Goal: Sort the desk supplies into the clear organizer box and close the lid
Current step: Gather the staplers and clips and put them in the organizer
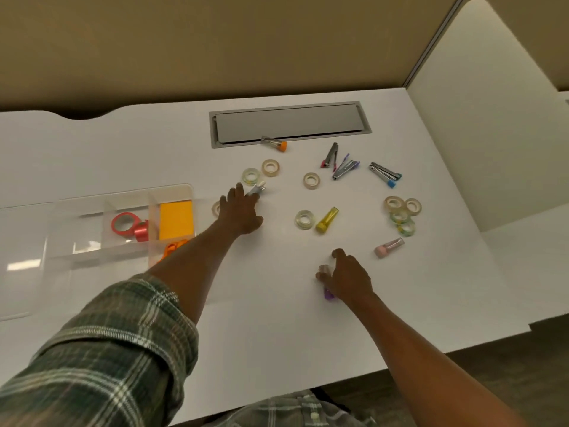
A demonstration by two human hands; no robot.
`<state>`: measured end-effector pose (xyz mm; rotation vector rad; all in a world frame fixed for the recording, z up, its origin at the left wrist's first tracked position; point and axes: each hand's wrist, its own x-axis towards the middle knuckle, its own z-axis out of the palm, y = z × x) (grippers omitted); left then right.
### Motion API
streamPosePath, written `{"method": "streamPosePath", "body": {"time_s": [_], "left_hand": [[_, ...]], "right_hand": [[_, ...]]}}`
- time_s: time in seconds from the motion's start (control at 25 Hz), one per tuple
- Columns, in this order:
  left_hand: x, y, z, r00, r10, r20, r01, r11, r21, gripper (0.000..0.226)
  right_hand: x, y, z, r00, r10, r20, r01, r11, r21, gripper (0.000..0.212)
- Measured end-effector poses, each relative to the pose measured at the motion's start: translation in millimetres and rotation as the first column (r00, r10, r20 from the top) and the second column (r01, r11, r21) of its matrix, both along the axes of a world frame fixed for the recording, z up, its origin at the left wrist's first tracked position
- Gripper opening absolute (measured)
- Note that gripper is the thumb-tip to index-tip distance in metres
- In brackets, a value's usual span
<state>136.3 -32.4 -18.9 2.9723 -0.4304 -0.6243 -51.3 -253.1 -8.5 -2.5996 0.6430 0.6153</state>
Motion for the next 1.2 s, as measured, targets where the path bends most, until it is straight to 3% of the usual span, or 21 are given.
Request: {"method": "streamPosePath", "body": {"time_s": [0.16,0.32,0.4,0.56,0.68,0.76,0.84,1.04,1.2], "left_hand": [[0,-6,-11,0.998,0.053,0.041,-0.052,0.998,-0.033,0.055],[-15,-7,-13,0.98,0.16,0.116,-0.136,0.972,-0.191,0.041],[-25,-10,-12,0.954,0.281,0.104,-0.234,0.916,-0.326,0.034],[-47,-19,0,0.856,0.516,-0.015,-0.435,0.705,-0.56,0.025],[-61,-26,11,0.68,0.651,-0.336,-0.673,0.373,-0.639,0.026],[-72,-29,18,0.571,0.622,-0.536,-0.757,0.146,-0.637,0.022],[-83,-32,23,0.52,0.566,-0.64,-0.785,0.021,-0.619,0.018],[-111,-40,35,0.455,0.5,-0.737,-0.813,-0.104,-0.573,0.029],[-122,-36,46,0.439,0.468,-0.767,-0.829,-0.118,-0.546,0.037]], "right_hand": [[1,-6,-16,1.0,0.006,0.031,-0.007,0.998,0.055,0.048],[6,-14,-23,0.994,0.031,0.102,-0.037,0.998,0.056,0.045],[12,-21,-24,0.99,0.036,0.139,-0.044,0.997,0.058,0.046],[35,-32,-22,0.975,0.006,0.221,-0.025,0.996,0.081,0.047],[55,-42,-18,0.971,-0.009,0.238,-0.008,0.997,0.072,0.045],[70,-53,-14,0.958,-0.012,0.285,0.0,0.999,0.042,0.036],[90,-69,-8,0.944,0.004,0.331,-0.01,1.0,0.017,0.031],[165,-99,6,0.968,0.059,0.245,-0.075,0.996,0.054,0.057],[214,-107,4,0.986,0.02,0.163,-0.031,0.998,0.063,0.066]]}}
